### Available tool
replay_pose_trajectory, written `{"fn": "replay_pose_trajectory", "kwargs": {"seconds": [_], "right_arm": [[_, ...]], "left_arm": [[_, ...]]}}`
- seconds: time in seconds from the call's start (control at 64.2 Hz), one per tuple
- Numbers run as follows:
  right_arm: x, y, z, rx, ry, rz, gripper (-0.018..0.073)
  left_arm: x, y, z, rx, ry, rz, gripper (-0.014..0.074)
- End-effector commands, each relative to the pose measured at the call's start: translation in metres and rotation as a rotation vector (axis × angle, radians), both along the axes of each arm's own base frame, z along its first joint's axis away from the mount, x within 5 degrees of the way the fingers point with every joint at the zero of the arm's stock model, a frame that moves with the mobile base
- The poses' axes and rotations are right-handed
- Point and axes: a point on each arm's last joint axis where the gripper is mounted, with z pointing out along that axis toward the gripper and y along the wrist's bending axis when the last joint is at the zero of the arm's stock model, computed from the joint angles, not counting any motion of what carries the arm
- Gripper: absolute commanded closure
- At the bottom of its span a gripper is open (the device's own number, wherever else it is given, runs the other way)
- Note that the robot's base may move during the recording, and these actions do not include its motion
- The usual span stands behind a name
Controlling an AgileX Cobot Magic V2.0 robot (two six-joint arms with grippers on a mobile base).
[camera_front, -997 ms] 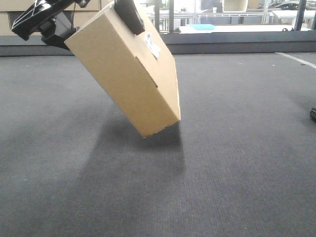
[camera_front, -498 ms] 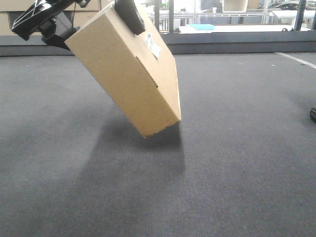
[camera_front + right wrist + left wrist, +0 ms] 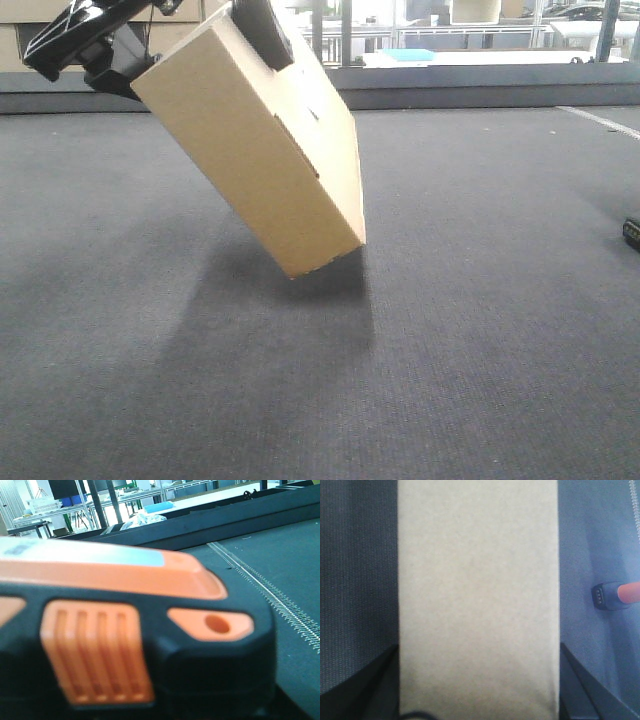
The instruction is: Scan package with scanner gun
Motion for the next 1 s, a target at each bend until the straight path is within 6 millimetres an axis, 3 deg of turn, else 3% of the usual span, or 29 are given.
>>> {"fn": "replay_pose_trajectory", "kwargs": {"seconds": [0.0, 0.327, 0.498, 0.981], "right_arm": [[0.001, 0.004, 0.008, -0.039, -0.07, 0.043, 0.0728], [-0.008, 0.002, 0.039, -0.36, -0.11, -0.005, 0.0724], [-0.011, -0.005, 0.04, -0.521, -0.023, -0.085, 0.0724], [-0.01, -0.003, 0.04, -0.591, -0.013, -0.082, 0.0724]], "left_arm": [[-0.001, -0.002, 0.003, -0.011, -0.019, -0.003, 0.0708], [-0.003, -0.003, 0.002, -0.03, 0.016, -0.002, 0.0708], [-0.004, -0.004, 0.003, -0.058, 0.034, 0.004, 0.0708], [-0.004, -0.004, 0.002, -0.059, 0.037, 0.004, 0.0708]]}}
